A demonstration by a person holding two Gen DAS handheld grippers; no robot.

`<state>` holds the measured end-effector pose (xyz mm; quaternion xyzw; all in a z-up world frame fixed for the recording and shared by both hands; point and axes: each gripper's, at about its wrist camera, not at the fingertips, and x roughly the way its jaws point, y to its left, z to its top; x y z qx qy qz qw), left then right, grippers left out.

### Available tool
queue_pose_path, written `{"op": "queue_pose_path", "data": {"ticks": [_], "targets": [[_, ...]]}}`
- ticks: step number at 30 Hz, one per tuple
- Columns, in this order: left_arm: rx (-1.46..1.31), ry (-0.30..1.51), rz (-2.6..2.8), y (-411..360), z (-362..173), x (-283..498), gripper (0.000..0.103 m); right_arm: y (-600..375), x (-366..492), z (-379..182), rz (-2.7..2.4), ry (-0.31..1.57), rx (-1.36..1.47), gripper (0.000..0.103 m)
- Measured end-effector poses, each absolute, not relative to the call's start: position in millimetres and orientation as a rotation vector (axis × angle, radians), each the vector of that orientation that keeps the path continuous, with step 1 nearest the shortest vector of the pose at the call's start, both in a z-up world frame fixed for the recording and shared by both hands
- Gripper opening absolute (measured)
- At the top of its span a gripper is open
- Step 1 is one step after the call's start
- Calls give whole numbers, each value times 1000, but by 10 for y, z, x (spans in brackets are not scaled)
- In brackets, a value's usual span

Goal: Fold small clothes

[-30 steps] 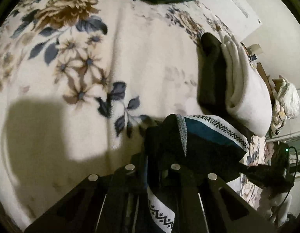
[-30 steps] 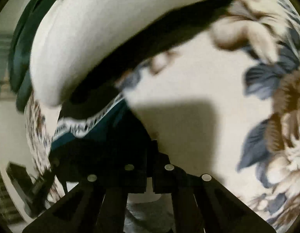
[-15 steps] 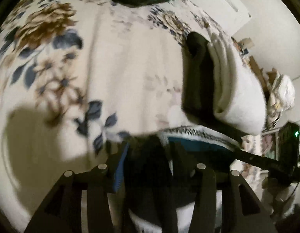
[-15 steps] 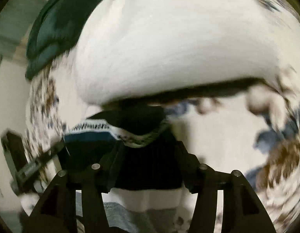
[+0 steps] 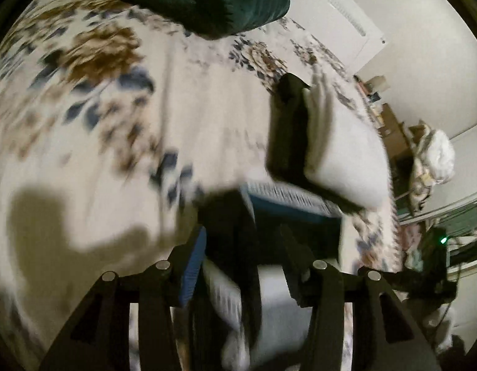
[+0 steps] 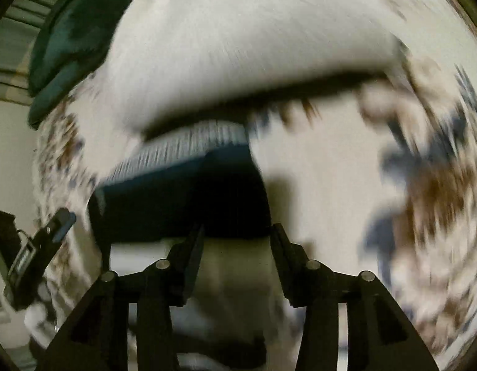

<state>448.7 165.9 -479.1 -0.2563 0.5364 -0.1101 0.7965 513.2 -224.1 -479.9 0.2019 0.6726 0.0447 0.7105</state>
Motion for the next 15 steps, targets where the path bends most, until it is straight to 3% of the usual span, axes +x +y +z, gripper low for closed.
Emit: {"op": "queue_pose_path", "data": {"ticks": [5,11,15], "targets": [[-531,1222,-201,1657,-4719,3440,58,-2285,3912,-4788,122,1597,528,52],[-540,1418,-92,1561,-5196,2106,58,-2162,2514,-5344,120,1787,635,52],[-457,1495,-60,1264,-5502,1631,56,-1947,1788,-5732,124,1857,599,52]]}}
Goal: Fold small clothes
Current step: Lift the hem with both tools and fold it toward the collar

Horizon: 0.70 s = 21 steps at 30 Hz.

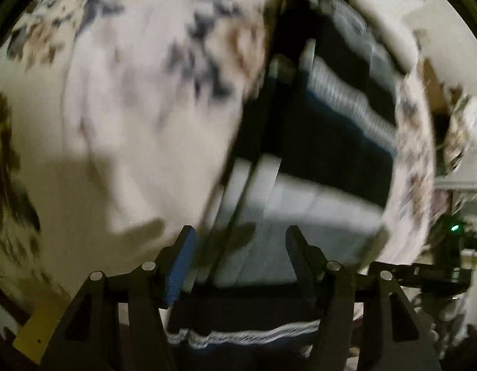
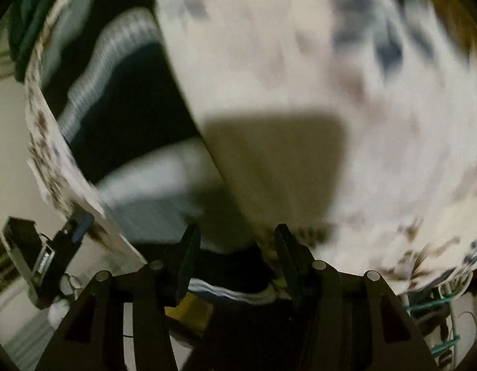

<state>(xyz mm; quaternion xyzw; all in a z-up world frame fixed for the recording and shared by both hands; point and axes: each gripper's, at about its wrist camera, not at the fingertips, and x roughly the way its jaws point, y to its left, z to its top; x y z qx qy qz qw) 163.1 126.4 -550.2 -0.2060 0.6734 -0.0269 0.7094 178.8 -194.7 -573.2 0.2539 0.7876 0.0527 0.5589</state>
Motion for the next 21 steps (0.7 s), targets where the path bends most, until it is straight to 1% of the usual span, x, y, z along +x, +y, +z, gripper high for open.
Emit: {"op": "queue_pose_path", "data": {"ticks": [1,2,3,4,5,6,7,8,9,11,15,19,20,21], "targets": [[-439,1497,-58,1223,-5518,1561,56,-1910,1639,-5811,129,1868,603,52],[-413,1496,-51,1158,-5561,1506,54,-1868,1510,-5882,131,1875,614,52],[-383,1493,-38,1091,-5590,1464,29,-1835,1429,-5927,135,1877,621,52],[-367,1492,-32,1045,-5592,1435,8,-1783,1345,-5970,139,1878,618,52],[-362,1484,-22,1008,-5574,1414,5,-1713,1294,-6003,138,1875,618,52],[-370,1465,-16,1003,-5528,1403,5,-1674,1244,-6018,137,1870,624,45],[-379,1437,-4,1010,-5441,1388,5,-1628,1192,-6026,127,1862,624,36],[-383,1419,1,1023,-5380,1362,4,-1562,1164,-6026,109,1853,625,15],[-399,1397,7,1058,-5291,1339,4,-1510,1120,-6019,98,1849,624,9],[-428,1371,13,1146,-5171,1282,4,-1473,1022,-5958,76,1823,644,7],[-418,1400,29,1318,-5297,1148,5,-1341,1009,-5849,99,1807,636,7],[-380,1442,-8,1294,-5490,1072,5,-1106,964,-5986,117,1863,554,7],[-404,1448,-34,1282,-5494,1080,8,-1086,954,-6028,121,1884,553,7],[-433,1447,-51,1295,-5472,1080,9,-1107,950,-6041,117,1893,584,12]]}}
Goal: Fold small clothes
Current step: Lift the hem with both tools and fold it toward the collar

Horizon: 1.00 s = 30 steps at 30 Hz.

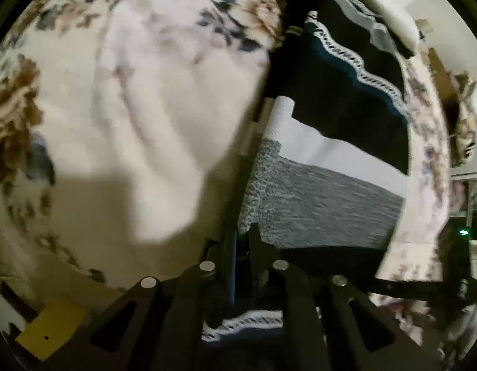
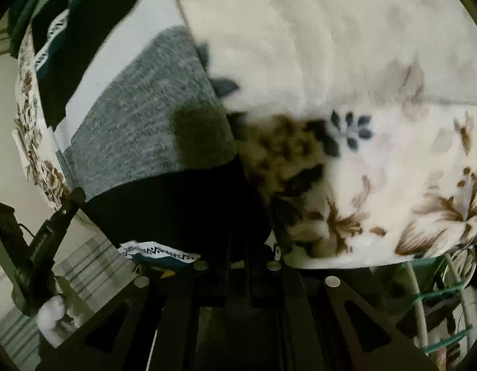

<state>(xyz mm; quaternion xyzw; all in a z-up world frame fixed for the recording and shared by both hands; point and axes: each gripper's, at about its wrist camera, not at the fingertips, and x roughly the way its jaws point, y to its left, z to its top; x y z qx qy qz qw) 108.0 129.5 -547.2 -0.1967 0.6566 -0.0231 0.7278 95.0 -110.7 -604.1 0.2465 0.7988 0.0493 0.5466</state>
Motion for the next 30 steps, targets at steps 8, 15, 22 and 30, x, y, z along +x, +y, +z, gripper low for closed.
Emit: {"op": "queue_pose_path", "data": {"ticks": [8,15,22,30], "targets": [[-540,1475,-78,1465,-5654,792,57,-1288,792,-6094,161,1858,735,54],[-400,1480,-110,1190,-5845,742,55,-1180,743,-6264,197,1853,727,56],[-462,1442,-130,1126,-5791,649,9,-1061,699,-6242,207,1824,727,11],[-596,1488,-195,1343,-5903,711,54,-1144,811,-6273,237,1848,756,31]]}}
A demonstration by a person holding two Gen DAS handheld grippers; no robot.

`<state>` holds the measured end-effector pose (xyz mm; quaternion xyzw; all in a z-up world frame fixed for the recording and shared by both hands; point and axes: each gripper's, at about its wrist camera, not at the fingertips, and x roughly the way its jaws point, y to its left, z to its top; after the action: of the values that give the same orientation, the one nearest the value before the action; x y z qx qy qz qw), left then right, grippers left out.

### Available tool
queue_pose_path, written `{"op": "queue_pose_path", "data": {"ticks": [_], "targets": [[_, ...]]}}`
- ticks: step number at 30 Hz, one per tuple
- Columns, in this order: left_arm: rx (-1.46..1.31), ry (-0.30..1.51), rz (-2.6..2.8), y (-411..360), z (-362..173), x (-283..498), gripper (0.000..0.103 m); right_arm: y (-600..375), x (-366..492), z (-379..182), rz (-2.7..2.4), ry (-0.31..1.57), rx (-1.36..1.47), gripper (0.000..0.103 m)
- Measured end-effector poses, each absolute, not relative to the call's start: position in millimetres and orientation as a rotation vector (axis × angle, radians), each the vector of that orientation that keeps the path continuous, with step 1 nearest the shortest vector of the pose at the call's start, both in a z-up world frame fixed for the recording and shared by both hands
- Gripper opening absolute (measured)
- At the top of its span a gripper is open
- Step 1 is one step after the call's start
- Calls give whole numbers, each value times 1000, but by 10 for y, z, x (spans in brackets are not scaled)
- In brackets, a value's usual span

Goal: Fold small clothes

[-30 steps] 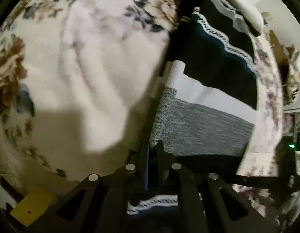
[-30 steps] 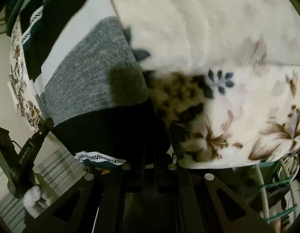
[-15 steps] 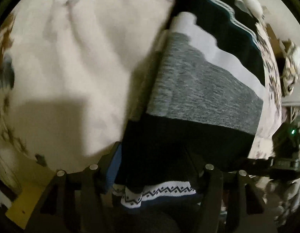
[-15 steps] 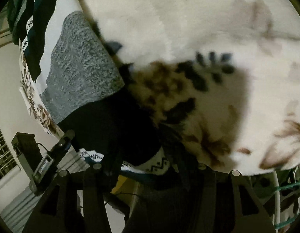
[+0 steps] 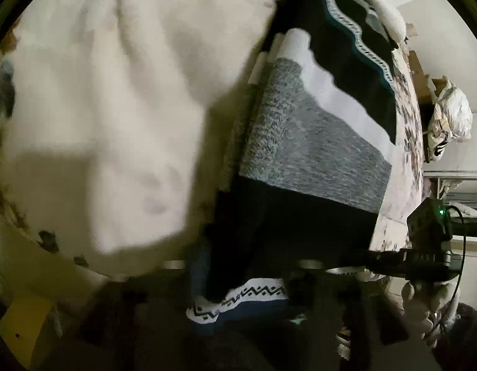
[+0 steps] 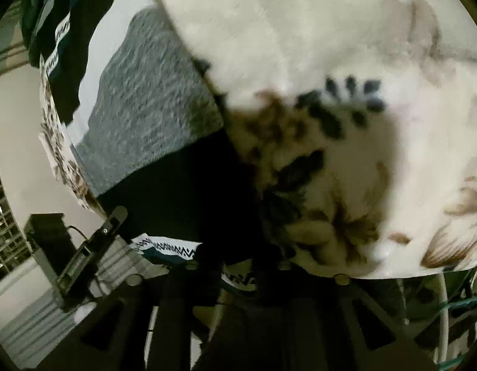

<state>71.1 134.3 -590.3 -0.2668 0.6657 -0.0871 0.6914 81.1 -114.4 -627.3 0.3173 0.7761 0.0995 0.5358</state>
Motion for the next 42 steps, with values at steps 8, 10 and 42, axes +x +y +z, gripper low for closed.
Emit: {"op": "queue_pose_path", "data": {"ticks": [8,10,42], "targets": [[-505,1489,-187,1171,-5910,691,9,-1229,815,-6380,265,1851,813,51],[-523,1491,-158,1146,-5893,696,9,-1154,827,-6357,258,1854,776,25],[-907,1267,-249,1370,-5042,4083,14,-1669,4052,-5250,397,1437,1389,18]]}}
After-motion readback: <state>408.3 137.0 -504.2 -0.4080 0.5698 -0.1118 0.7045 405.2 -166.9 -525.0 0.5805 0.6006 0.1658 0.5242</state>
